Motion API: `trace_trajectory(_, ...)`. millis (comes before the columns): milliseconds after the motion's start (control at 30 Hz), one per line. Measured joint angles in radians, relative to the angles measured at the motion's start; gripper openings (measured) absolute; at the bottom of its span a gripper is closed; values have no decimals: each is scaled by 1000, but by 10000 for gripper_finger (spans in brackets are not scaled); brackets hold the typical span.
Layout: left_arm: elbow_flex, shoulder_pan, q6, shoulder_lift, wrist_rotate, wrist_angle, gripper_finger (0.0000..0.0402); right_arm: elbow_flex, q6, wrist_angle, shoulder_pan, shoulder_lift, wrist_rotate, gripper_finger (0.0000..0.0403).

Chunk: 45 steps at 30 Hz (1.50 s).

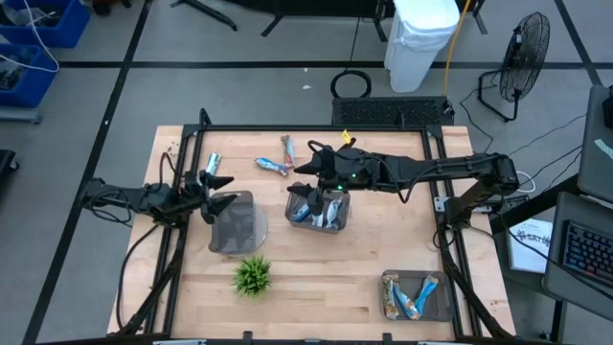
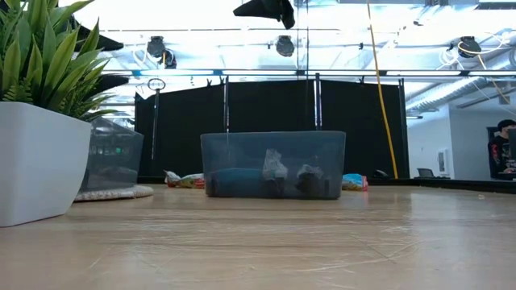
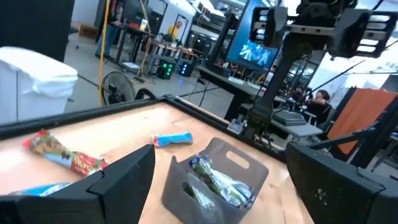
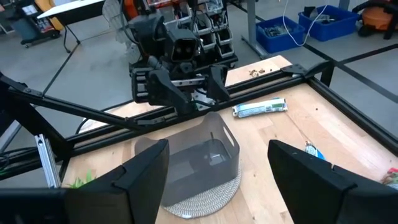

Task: Pick and place Granola Bars by type
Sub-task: Put the orange granola bar into the bottom black bin

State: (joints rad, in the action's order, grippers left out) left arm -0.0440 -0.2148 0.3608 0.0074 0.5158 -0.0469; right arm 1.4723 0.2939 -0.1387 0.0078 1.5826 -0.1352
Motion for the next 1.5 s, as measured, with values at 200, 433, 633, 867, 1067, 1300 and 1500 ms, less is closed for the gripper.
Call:
trace_trajectory(200, -115, 0, -70, 14, -15, 92, 361, 0, 0, 0, -6, 0, 0, 259)
trace_trajectory(433, -322, 0, -77, 124, 69, 308, 361, 0, -6, 0, -7, 0, 0, 259)
trace_trajectory(633, -538, 0, -60, 321, 257, 506, 360, 0, -26, 0, -7, 0, 3, 264)
trace_trajectory(867, -753, 55, 94, 554, 443, 733, 360, 0, -26, 0, -7, 0, 6, 267)
trace_trajectory(1067, -892, 174, 238, 702, 454, 922, 360, 0, -26, -3, -7, -7, 8, 267)
trace_trajectory(1300, -936, 391, 407, 827, 339, 1115, 360, 0, -19, -1, -6, -8, 97, 267)
trace_trajectory(1500, -905, 597, 491, 907, 184, 1254, 360, 0, -8, -3, -6, -8, 266, 267)
